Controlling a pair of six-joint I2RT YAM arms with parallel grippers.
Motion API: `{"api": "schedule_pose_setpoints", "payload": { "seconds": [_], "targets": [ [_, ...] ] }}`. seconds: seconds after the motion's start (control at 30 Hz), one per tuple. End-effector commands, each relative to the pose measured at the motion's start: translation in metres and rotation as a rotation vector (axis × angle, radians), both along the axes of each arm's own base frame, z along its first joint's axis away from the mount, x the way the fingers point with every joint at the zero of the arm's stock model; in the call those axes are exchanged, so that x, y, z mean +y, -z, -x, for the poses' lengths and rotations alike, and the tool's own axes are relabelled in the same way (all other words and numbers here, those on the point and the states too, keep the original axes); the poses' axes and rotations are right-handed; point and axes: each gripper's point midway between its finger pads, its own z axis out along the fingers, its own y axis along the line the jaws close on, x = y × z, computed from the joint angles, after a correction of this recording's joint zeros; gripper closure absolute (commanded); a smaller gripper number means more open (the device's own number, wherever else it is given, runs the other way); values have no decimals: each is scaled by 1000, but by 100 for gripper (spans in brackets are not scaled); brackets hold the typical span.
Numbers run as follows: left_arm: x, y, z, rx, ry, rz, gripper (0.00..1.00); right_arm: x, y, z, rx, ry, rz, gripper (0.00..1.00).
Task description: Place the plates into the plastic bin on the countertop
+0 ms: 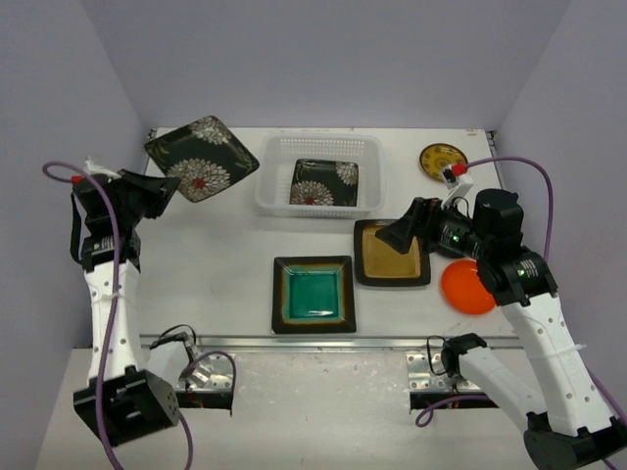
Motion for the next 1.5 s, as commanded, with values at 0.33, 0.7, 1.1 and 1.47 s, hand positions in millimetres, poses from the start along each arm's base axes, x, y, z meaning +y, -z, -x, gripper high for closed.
{"api": "schedule_pose_setpoints", "payload": {
  "seconds": [0.33,0.7,1.1,1.47],
  "targets": [
    [-141,-35,-130,-257,608,-88,100,-19,-3,-16,12,123,74,1],
    [-191,38,-184,-166,802,-127,100,-18,-5,-10,46,126,48,1],
    [-237,125,-198,0,769,-180,100,-20,7,-6,73,121,71,1],
    [-219,146,-192,129,577,-272,37,-18,6,-3,74,97,77,1]
  ]
}}
